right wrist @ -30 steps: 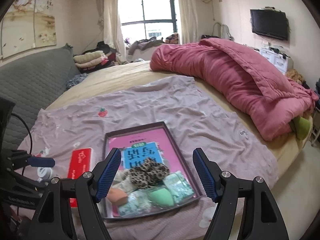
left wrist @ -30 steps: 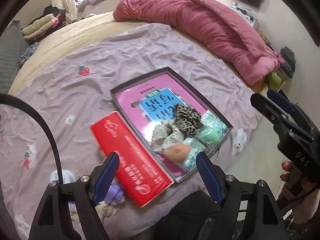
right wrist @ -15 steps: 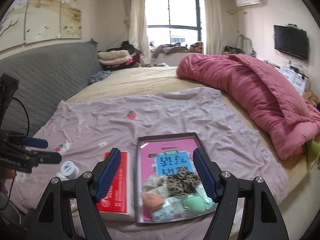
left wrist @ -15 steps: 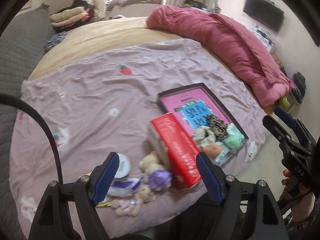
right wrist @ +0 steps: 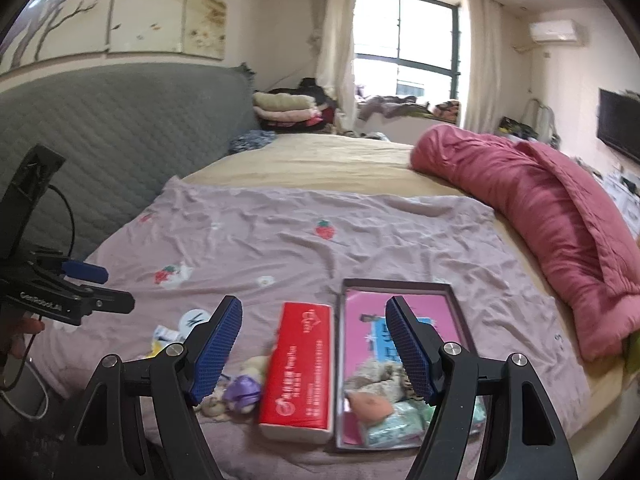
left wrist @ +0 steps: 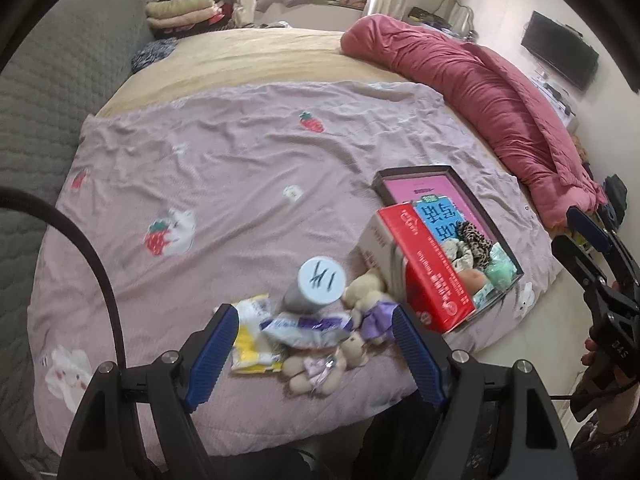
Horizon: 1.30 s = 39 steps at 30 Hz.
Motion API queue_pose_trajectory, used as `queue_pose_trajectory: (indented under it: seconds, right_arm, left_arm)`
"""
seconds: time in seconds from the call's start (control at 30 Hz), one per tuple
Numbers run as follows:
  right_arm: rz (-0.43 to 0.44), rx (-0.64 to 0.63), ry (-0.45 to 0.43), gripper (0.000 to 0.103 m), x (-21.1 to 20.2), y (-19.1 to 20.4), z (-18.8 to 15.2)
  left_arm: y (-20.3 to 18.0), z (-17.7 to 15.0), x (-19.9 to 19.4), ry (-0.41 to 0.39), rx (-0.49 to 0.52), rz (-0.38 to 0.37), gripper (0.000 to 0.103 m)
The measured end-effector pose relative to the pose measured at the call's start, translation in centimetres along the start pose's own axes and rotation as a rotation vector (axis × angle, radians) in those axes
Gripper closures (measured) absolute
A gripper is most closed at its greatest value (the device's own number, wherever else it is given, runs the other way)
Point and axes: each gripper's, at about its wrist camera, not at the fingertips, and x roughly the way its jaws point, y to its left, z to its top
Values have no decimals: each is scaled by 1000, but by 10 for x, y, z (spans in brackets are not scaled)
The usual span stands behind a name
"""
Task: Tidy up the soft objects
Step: 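Move both open tools back toward the remaining items beside the tray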
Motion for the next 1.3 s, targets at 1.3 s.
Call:
queue_pose_trajectory:
  seconds: [1.3]
  right_arm:
    - [179, -201, 206, 28, 68, 76, -48]
  left_arm:
    - [36, -93, 148, 244, -140, -230, 24]
